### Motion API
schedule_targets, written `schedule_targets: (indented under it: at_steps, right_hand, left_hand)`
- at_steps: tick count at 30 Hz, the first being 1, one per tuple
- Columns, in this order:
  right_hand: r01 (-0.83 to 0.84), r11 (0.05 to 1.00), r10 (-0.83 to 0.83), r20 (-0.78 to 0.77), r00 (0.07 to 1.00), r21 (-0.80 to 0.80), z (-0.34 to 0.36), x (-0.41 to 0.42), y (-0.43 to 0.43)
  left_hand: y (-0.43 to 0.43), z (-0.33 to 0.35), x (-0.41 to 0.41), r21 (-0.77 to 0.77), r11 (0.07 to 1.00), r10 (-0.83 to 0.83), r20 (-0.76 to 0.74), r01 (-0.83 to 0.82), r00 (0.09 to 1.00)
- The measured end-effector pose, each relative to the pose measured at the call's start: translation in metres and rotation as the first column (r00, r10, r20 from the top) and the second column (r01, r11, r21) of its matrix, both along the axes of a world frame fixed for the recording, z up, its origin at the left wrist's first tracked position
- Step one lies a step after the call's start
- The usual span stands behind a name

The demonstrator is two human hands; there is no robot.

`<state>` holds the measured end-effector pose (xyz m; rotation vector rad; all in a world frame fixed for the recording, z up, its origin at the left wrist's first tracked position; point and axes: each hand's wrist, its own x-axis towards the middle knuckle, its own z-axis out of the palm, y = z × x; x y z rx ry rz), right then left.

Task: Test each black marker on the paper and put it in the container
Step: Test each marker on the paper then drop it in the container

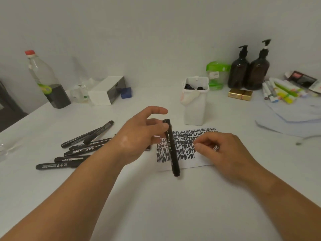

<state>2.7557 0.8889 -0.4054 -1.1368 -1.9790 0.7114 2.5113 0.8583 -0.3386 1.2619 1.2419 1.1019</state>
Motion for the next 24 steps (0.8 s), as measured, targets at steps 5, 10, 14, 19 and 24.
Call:
schedule_targets:
  at_steps: [5, 10, 14, 19, 24]
  right_hand:
    - [-0.053, 0.995, 0.057, 0.040, 0.998, -0.089, 0.002, 0.004, 0.001]
    - [-0.063, 0.993, 0.072, 0.087, 0.994, -0.104, 0.000, 0.005, 0.003]
    - [-0.006, 0.994, 0.008, 0.021, 1.000, -0.111, -0.004, 0.005, 0.006]
    - [0.072, 0.989, -0.096, -0.189, 0.977, -0.130, 0.002, 0.008, 0.007]
    - [-0.049, 0.971, -0.047, -0.386, 0.921, -0.236, 0.005, -0.003, 0.000]
  left_hand:
    - [0.019, -0.024, 0.017, -0.046, 0.998, -0.023, 0.217, 0.033, 0.976]
    - [0.028, -0.054, 0.014, -0.066, 0.998, 0.005, 0.437, 0.026, 0.899]
    - [0.027, -0.069, 0.005, -0.030, 0.999, -0.026, 0.461, 0.045, 0.887]
    - [0.017, -0.066, 0.009, 0.120, 0.993, 0.010, -0.164, 0.010, 0.986]
    - [0.004, -0.065, 0.028, 0.370, 0.881, 0.013, -0.640, 0.293, 0.768]
